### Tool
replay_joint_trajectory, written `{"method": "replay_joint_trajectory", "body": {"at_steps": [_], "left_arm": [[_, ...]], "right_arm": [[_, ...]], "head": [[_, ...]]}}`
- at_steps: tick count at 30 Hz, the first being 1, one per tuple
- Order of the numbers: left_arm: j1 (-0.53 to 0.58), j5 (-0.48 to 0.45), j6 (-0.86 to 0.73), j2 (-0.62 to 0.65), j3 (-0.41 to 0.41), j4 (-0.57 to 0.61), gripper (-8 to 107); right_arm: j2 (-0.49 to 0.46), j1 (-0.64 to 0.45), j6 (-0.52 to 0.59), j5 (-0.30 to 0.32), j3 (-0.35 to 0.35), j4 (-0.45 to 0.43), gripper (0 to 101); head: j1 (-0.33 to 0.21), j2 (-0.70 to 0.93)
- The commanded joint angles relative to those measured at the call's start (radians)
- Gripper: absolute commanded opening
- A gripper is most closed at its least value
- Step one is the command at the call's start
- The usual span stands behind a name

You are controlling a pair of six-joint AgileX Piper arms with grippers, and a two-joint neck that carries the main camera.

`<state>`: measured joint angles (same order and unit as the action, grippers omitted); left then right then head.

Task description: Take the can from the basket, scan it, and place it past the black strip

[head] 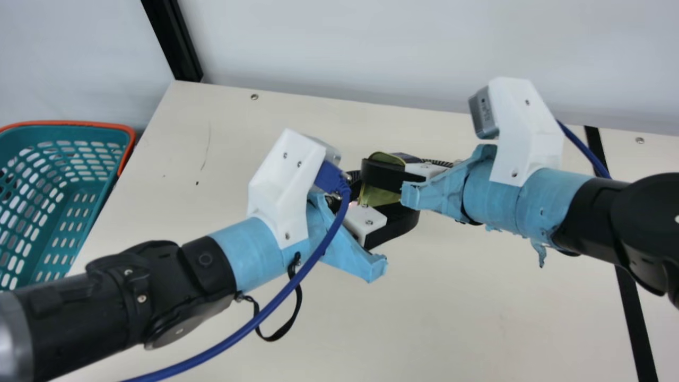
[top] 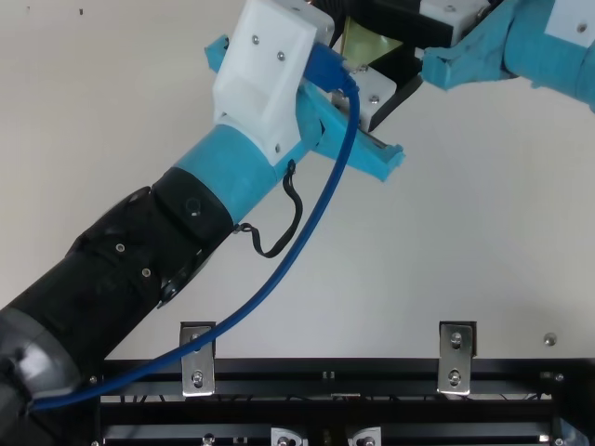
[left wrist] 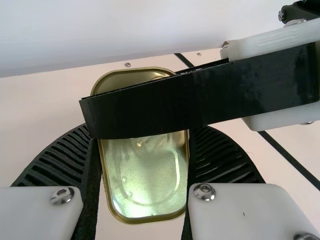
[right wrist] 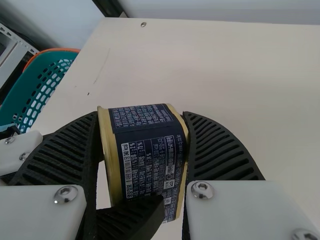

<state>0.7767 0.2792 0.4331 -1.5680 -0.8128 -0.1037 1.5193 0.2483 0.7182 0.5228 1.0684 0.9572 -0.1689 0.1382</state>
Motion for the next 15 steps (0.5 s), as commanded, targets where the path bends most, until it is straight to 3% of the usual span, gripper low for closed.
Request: {"method": "replay_joint_trajectory", "body": {"at_steps": [1,9,15], "left_arm": [[0.005,0.001,-0.010,0.000,0.000,0.006,90],[0.018,-0.041,-0.043,-0.001,0.000,0.004,90],[0.058,-0.161,-0.053,0.010,0.023,-0.063,90]], "right_arm": [[-0.001,-0.004,0.004,-0.011,-0.003,-0.005,0],[-0.008,-0.021,0.003,-0.022,-0.013,-0.007,0],[-0.015,-0.041,0.004,-0.030,-0.015,-0.011,0]], "head": [[-0.008,-0.009],[-0.008,-0.009],[-0.008,-0.009]]}}
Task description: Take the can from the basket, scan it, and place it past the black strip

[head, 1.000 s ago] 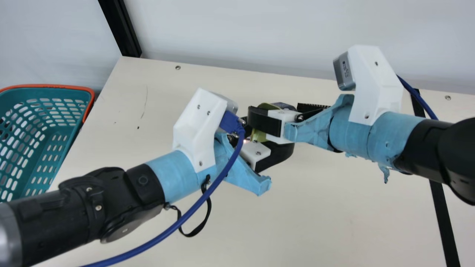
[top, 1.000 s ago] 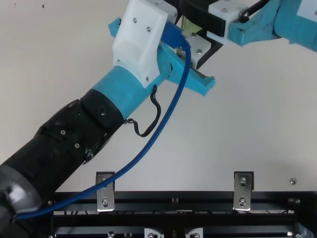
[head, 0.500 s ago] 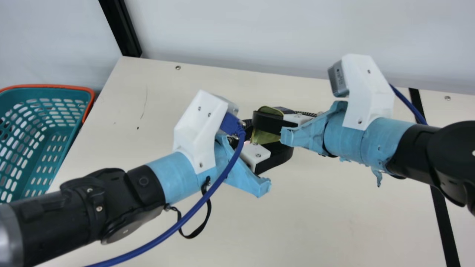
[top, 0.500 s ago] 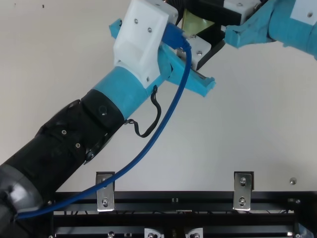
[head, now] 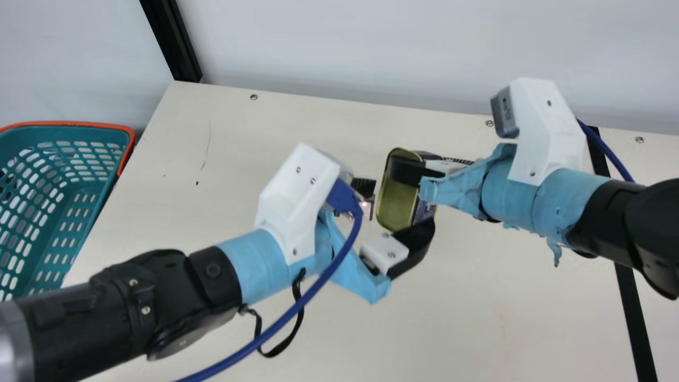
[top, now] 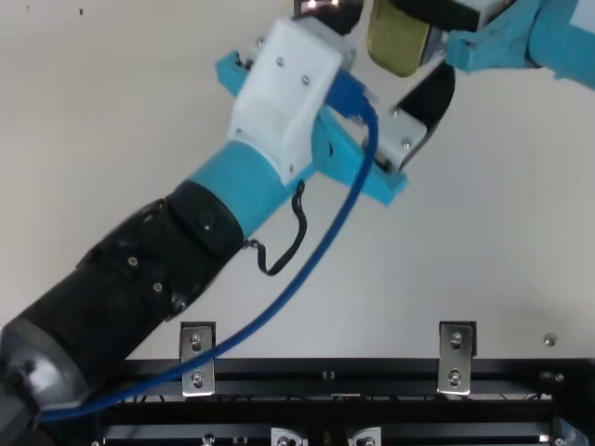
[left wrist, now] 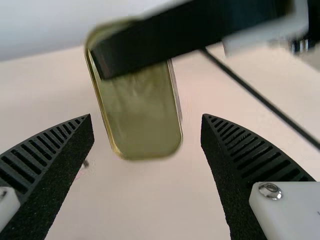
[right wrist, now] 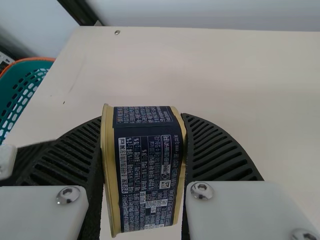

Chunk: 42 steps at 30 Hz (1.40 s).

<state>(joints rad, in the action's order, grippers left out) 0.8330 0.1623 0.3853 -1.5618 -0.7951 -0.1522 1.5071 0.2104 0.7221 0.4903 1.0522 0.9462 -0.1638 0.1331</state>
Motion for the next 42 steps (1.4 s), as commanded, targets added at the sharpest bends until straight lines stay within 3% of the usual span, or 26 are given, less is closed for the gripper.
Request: {"method": "replay_joint_trajectory", "body": {"at_steps": [1,8,16,25,26,31,42], "left_arm": [[0.000,-0.068,-0.015,0.011,0.013,-0.020,90],[-0.107,-0.186,-0.095,0.126,0.093,-0.015,90],[-0.385,-0.216,-0.080,0.346,0.211,-0.081,90],[-0.743,-0.200,-0.003,0.587,0.334,-0.143,90],[-0.615,-0.202,-0.007,0.528,0.314,-0.142,90],[-0.734,-0.200,-0.002,0.587,0.334,-0.142,90],[-0.743,-0.200,-0.002,0.587,0.334,-0.142,90]], "right_arm": [[-0.005,-0.007,-0.001,0.002,0.002,-0.001,0],[-0.030,-0.029,-0.003,-0.006,0.007,-0.021,0],[-0.079,-0.041,0.006,-0.018,0.001,-0.046,0],[-0.127,-0.090,-0.085,-0.074,-0.037,-0.220,0],[-0.133,-0.102,-0.099,-0.080,-0.042,-0.247,0],[-0.166,-0.177,-0.184,-0.096,-0.059,-0.387,0],[-0.228,-0.370,-0.279,-0.049,-0.058,-0.597,0]], "head": [[-0.013,-0.004],[-0.013,-0.004],[-0.013,-0.006],[-0.016,-0.104],[-0.017,-0.119],[-0.023,-0.191],[-0.041,-0.324]]}}
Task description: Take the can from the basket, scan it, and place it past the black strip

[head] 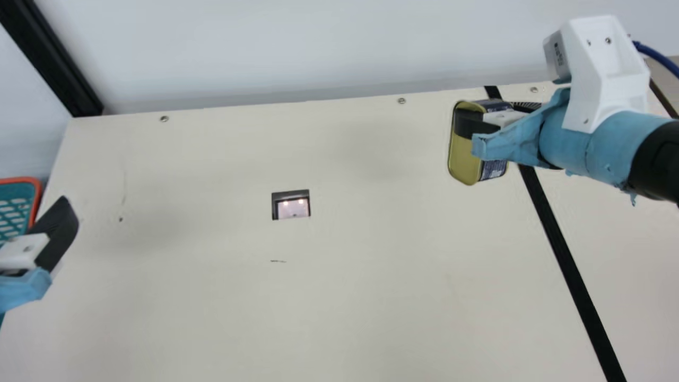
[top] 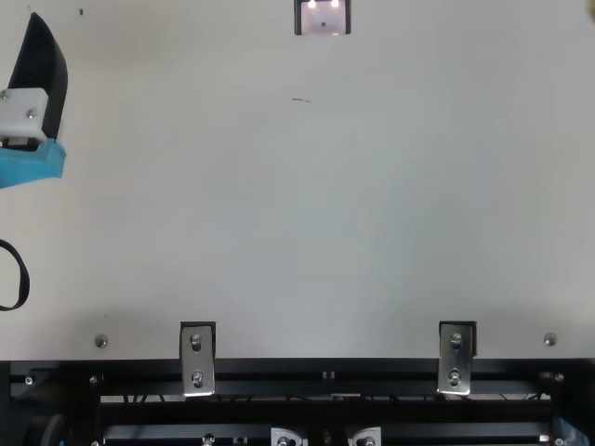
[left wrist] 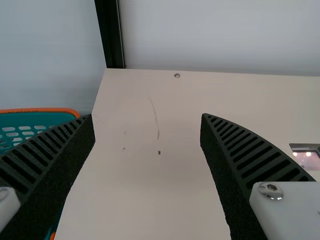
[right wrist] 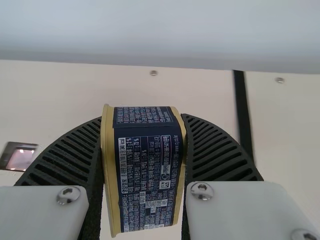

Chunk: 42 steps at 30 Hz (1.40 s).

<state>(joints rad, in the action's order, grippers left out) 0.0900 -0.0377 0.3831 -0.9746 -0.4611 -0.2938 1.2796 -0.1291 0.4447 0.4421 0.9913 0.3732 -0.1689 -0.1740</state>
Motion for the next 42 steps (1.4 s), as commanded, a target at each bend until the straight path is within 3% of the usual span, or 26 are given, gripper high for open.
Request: {"method": "replay_joint_trajectory", "body": {"at_steps": [1,13,19,28,35,42], "left_arm": [[0.000,0.000,0.000,0.000,0.000,0.000,90],[0.000,0.000,0.000,0.000,0.000,0.000,90],[0.000,0.000,0.000,0.000,0.000,0.000,90],[0.000,0.000,0.000,0.000,0.000,0.000,90],[0.000,0.000,0.000,0.000,0.000,0.000,90],[0.000,0.000,0.000,0.000,0.000,0.000,90]], "right_arm": [[-0.003,-0.047,0.000,0.004,0.004,-0.033,0],[0.004,-0.243,0.119,0.050,0.019,-0.044,0],[0.037,-0.331,0.171,0.054,0.018,-0.080,0],[0.119,-0.388,0.156,0.056,0.033,-0.274,0],[0.185,-0.374,0.082,0.074,0.051,-0.443,0],[0.245,-0.337,-0.012,0.071,0.046,-0.555,0]], "head": [[-0.037,-0.026],[-0.053,-0.207],[-0.053,-0.207],[-0.053,-0.207],[-0.053,-0.207],[-0.053,-0.207]]}}
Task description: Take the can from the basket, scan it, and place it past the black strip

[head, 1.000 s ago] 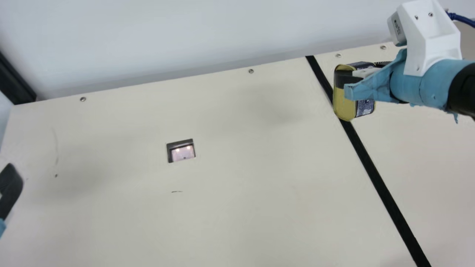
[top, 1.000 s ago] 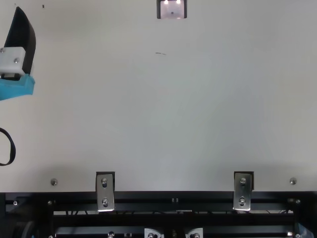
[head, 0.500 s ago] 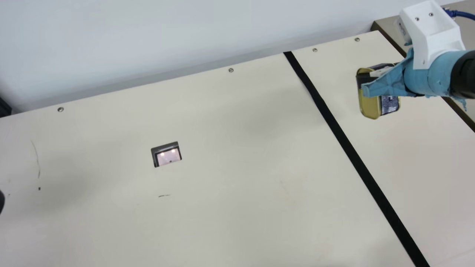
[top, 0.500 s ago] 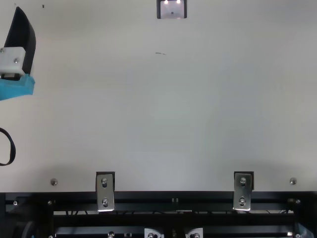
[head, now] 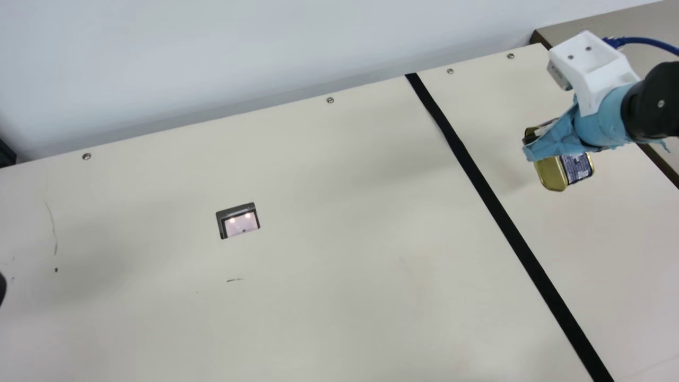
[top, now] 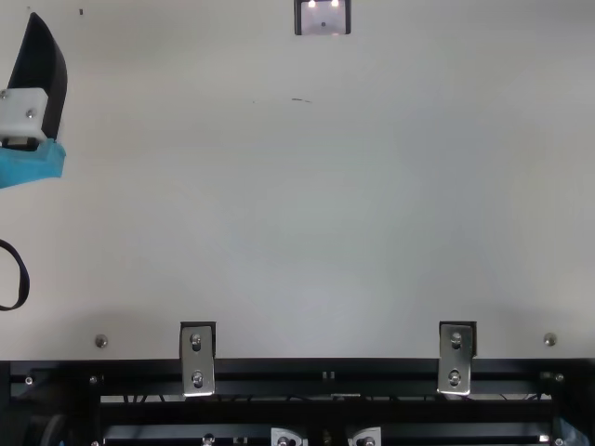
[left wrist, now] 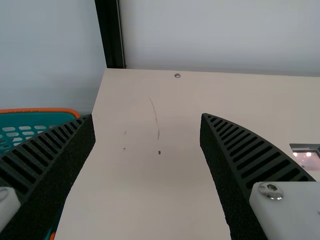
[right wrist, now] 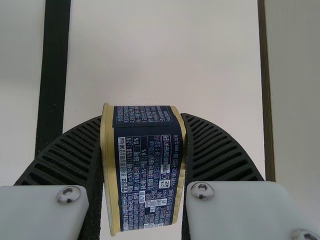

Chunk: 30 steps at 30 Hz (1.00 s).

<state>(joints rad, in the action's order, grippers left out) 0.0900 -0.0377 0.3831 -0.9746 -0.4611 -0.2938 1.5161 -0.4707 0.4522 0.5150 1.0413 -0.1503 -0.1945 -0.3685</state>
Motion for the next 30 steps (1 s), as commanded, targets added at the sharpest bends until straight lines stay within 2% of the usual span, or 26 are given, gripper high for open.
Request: {"method": "replay_joint_trajectory", "body": {"at_steps": [1,15,16,17,23,30], "left_arm": [[0.000,0.000,0.000,0.000,0.000,0.000,90],[0.000,0.000,0.000,0.000,0.000,0.000,90],[0.000,0.000,0.000,0.000,0.000,0.000,90],[0.000,0.000,0.000,0.000,0.000,0.000,90],[0.000,0.000,0.000,0.000,0.000,0.000,90],[0.000,0.000,0.000,0.000,0.000,0.000,90]], "right_arm": [[0.015,0.010,-0.032,-0.003,-0.007,-0.043,0],[0.090,0.052,-0.170,-0.042,-0.050,-0.137,0],[0.091,0.053,-0.177,-0.043,-0.052,-0.141,40],[0.092,0.054,-0.182,-0.045,-0.054,-0.143,101],[0.078,0.064,-0.200,-0.049,-0.047,-0.131,101],[0.022,0.097,-0.181,-0.064,-0.022,-0.056,101]], "head": [[-0.028,-0.013],[-0.028,-0.013],[-0.028,-0.013],[-0.028,-0.013],[-0.028,-0.013],[-0.028,-0.013]]}}
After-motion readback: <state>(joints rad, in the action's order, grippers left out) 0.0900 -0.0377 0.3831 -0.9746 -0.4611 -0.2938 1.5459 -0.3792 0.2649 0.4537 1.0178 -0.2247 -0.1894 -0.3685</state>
